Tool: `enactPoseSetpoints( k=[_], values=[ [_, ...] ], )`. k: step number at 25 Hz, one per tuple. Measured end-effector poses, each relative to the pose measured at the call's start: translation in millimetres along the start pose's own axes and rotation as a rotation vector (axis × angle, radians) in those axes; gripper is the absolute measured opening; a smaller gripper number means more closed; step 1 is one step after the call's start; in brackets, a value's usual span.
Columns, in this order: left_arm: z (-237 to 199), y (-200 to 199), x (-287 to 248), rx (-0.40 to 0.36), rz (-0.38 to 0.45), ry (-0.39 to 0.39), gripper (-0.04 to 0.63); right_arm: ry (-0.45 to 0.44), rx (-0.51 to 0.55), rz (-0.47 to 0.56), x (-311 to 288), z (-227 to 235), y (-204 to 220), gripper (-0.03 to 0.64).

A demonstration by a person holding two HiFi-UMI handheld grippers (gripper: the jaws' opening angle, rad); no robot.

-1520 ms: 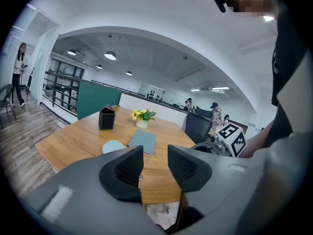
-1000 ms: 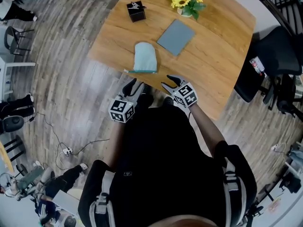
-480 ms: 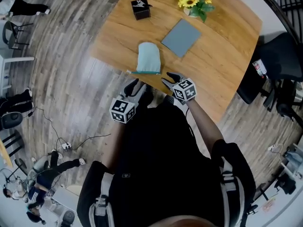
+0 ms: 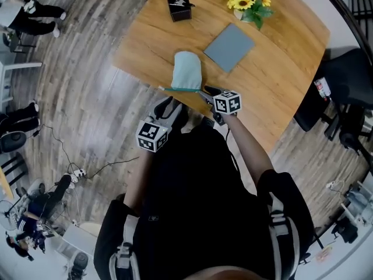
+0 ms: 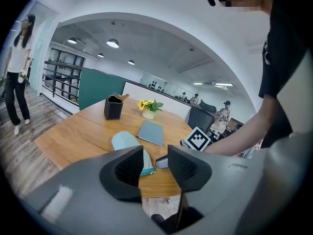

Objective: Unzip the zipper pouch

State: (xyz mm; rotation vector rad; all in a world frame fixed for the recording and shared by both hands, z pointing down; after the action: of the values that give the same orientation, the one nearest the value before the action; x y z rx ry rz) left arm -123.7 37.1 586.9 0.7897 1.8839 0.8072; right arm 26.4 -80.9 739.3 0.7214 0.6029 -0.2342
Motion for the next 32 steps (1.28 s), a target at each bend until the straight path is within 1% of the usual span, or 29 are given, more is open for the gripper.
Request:
enactPoseSetpoints(
  k=[2,3,7,12,15,17,20,21,24,26,32],
  values=[
    [-2,0,0,-0.001,-0.006,-0.002,0.153,-0.006,-0.067,0.012,-4,5,-1,0.153],
    [-3,0,0,-0.001,-0.008,-0.003,0.153,-0.005,-0.082,0.012,-6,7,-2,0.155],
    [-7,2,1,0.0,-0.015,-0.008,0.153,0.001,-0.068,-0.013,-15,10,-1,0.163],
    [-9,1,3,0.002,-0.018,-0.013,0.153,0.002,-0.053,-0.02,-23,7,-7,0.155],
    [-11,1,5,0.002,-0.017,-0.015,0.152,0.015,-0.064,-0.044,-28,6,-9,0.15],
    [-12,1,5,0.003,-0.015,-0.016,0.152,0.021,-0.097,-0.057,-33,8,-9,0.142],
    [-14,2,7,0.005,-0.015,-0.018,0.152,0.036,-0.151,-0.076,-35,11,-10,0.095],
    [-14,2,7,0.006,-0.016,-0.019,0.152,0.03,-0.179,-0.079,-36,11,-10,0.079],
    [-14,3,9,0.007,-0.015,-0.017,0.15,-0.029,-0.287,-0.052,-35,10,-8,0.025],
    [-15,3,10,0.007,-0.012,-0.015,0.15,-0.065,-0.326,-0.021,-33,6,-9,0.02],
    [-13,3,13,0.003,-0.007,-0.006,0.147,-0.162,-0.387,0.087,-21,-13,-20,0.012]
  ],
)
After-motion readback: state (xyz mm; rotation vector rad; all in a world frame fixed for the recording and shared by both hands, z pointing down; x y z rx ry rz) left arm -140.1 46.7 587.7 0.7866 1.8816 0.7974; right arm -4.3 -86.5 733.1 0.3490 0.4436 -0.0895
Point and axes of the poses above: the fingertips, and each gripper's own axes: x backward along the fingers, z to its right, y out of its underside, the point moved 6 cm from there along x, backward along the fingers, and after that the axes turned 3 degrees about x, right-handed, at the moved point
